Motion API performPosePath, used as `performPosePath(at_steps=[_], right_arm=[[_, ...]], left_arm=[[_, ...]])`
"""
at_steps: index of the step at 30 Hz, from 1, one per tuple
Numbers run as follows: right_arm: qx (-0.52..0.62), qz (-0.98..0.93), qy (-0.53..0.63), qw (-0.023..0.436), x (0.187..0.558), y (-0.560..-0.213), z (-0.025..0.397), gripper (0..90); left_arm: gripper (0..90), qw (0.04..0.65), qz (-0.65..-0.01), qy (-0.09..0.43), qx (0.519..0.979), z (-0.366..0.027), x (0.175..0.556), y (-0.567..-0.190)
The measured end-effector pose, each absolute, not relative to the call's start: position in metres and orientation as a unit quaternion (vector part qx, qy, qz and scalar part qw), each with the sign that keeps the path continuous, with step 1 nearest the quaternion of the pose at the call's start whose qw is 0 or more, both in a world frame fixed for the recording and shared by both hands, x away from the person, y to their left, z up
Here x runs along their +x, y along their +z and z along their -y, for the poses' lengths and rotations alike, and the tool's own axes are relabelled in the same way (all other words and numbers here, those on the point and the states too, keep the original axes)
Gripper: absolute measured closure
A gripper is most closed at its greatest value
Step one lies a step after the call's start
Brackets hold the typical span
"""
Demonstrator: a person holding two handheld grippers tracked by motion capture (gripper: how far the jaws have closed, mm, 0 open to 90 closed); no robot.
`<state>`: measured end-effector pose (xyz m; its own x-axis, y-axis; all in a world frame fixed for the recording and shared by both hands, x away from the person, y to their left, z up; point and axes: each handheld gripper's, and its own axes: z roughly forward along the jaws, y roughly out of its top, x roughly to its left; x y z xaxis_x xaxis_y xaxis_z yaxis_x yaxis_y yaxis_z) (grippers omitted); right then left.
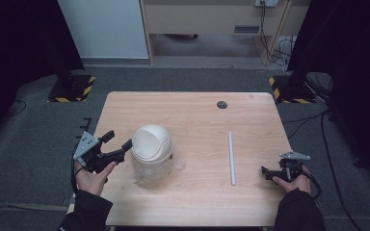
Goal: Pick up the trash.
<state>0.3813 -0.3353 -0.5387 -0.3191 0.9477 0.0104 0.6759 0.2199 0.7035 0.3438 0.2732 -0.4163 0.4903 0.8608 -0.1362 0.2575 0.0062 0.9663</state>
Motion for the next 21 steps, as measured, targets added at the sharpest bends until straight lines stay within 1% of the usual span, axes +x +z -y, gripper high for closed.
performPosePath(at_steps=[8, 21], right_arm=[[0.541, -0.75, 0.312, 0.218, 0.381, -0.539, 0.335, 0.6], [0.541, -0.75, 0.312, 0.218, 0.381, -0.539, 0.335, 0.6]], left_arm=[[17.2, 0.546, -0.423, 0.256, 0.676, -0.262, 0.348, -0.426], [16.5, 0.525, -0.425, 0.24, 0.697, -0.252, 0.356, -0.436]])
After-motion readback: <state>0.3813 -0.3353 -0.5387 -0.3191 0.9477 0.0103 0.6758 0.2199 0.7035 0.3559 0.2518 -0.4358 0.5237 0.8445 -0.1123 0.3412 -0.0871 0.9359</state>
